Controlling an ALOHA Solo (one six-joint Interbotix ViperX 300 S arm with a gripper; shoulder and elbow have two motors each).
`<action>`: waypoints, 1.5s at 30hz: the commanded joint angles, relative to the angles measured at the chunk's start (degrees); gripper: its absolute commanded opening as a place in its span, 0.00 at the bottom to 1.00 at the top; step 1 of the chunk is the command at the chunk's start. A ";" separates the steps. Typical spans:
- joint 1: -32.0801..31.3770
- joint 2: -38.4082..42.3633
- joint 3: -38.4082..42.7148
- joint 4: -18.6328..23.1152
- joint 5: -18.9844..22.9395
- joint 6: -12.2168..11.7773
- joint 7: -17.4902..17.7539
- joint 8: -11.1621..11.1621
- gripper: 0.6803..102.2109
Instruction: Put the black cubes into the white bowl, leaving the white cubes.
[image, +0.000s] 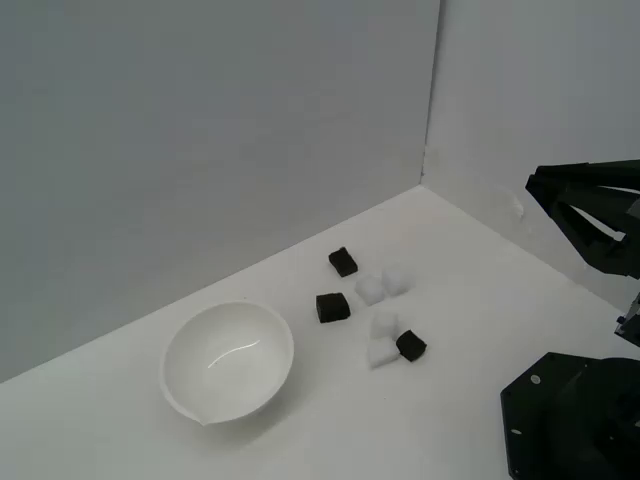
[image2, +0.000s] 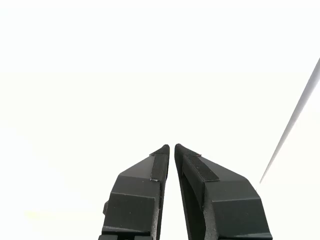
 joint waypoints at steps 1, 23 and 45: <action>0.26 0.88 0.88 -0.35 -0.35 -0.79 0.26 0.62 0.03; 0.35 -7.21 -7.03 -8.00 -8.17 -0.79 0.09 0.00 0.03; 0.35 -40.61 -40.61 -24.08 -24.17 -0.62 22.41 -4.83 0.03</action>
